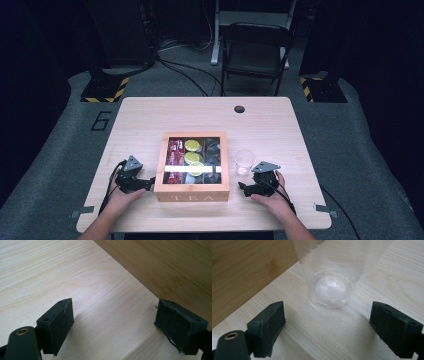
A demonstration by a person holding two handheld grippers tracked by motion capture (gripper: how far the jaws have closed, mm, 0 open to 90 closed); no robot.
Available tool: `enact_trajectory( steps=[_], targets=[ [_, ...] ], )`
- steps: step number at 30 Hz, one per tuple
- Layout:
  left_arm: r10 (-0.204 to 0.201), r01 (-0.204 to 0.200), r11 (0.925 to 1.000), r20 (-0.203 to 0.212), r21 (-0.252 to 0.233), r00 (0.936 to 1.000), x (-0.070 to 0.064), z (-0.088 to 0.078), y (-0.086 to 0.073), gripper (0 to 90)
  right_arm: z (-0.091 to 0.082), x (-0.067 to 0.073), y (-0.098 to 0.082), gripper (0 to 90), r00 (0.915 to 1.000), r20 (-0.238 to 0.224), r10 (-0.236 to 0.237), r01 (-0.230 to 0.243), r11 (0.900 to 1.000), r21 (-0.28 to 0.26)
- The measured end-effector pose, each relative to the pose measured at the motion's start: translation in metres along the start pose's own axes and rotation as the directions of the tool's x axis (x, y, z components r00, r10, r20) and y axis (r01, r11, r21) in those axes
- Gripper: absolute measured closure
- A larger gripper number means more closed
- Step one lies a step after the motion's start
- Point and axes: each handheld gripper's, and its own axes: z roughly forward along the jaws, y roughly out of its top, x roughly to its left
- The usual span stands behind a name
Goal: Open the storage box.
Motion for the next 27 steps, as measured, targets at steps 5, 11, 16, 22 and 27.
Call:
enact_trajectory(
  steps=[5, 11, 16, 22, 27],
  targets=[
    [0.004, -0.004, 1.0000, 0.000, 0.007, 1.0000, 0.0004, -0.0001, 0.0004, 14.6, 0.0001, 0.0002, 0.0000, 12.3, 1.0000, 0.000, 0.001, -0.001, 1.000, 0.000],
    [-0.007, 0.007, 1.0000, -0.011, 0.004, 0.9999, -0.0008, 0.0010, 0.0012, 14.3, -0.0001, 0.0010, -0.0004, 12.3, 1.0000, 0.006, 0.008, -0.008, 1.000, -0.003],
    [-0.014, 0.014, 0.9999, -0.017, 0.005, 0.9998, -0.0017, 0.0012, 0.0014, 14.3, 0.0001, 0.0003, -0.0001, 12.4, 1.0000, 0.004, 0.000, 0.000, 1.000, -0.002],
    [-0.011, 0.011, 0.9999, -0.014, 0.005, 0.9998, -0.0009, 0.0008, 0.0013, 14.5, -0.0008, 0.0019, 0.0008, 15.1, 1.0000, -0.001, 0.007, -0.007, 1.000, 0.004],
    [-0.028, 0.028, 0.9996, -0.020, 0.009, 0.9994, -0.0010, -0.0005, 0.0020, 17.1, -0.0022, -0.0001, 0.0025, 22.6, 1.0000, -0.001, 0.006, -0.006, 1.000, 0.009]
  ],
)
